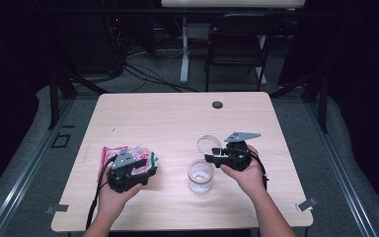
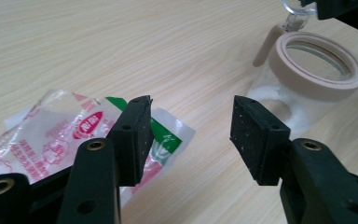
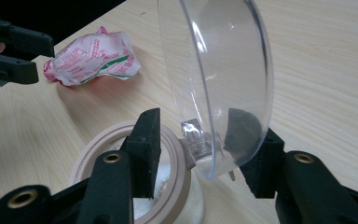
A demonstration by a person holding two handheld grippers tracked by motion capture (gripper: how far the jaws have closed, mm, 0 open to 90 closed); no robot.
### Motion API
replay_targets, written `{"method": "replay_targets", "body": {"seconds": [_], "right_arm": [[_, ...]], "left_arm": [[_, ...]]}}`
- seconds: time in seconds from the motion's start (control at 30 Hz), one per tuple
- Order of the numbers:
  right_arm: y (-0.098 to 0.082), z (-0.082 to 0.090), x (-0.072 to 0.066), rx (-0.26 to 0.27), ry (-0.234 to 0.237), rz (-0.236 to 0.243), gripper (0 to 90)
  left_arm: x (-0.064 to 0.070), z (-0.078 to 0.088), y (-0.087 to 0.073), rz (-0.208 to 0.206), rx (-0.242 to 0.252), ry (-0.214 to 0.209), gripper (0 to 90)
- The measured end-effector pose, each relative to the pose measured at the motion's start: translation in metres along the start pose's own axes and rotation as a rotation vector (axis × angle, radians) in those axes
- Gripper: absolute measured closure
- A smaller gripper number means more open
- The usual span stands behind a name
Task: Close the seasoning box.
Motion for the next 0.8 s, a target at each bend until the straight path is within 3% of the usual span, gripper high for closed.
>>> {"method": "replay_targets", "body": {"seconds": [0.13, 0.27, 0.47, 0.67, 0.8], "right_arm": [[-0.001, 0.006, 0.000, 0.010, -0.015, 0.012, 49.7], [0.000, 0.012, -0.003, 0.034, 0.003, -0.005, 48.1], [-0.002, 0.015, -0.003, 0.030, -0.014, 0.001, 47.8], [-0.003, 0.017, -0.002, 0.046, -0.021, -0.005, 48.2], [-0.003, 0.018, 0.001, 0.046, -0.029, -0.013, 49.2]], "left_arm": [[-0.007, -0.001, 0.000, -0.013, -0.002, 0.034, 46.3], [-0.013, -0.007, -0.004, -0.017, -0.028, 0.060, 44.1], [-0.010, -0.015, -0.005, -0.017, -0.049, 0.033, 46.8], [-0.006, -0.022, -0.008, -0.060, -0.078, 0.060, 41.8], [-0.007, -0.026, -0.011, -0.056, -0.090, 0.080, 39.2]]}}
Point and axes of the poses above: each handheld gripper's, and its own axes: z roughly backward along the jaws, y roughly out of its top, x roughly to its right, the point moved 8 cm from there along -z, roughly forward along the jaws, and after that the axes turned 9 degrees about -x, right-handed, at the moved point
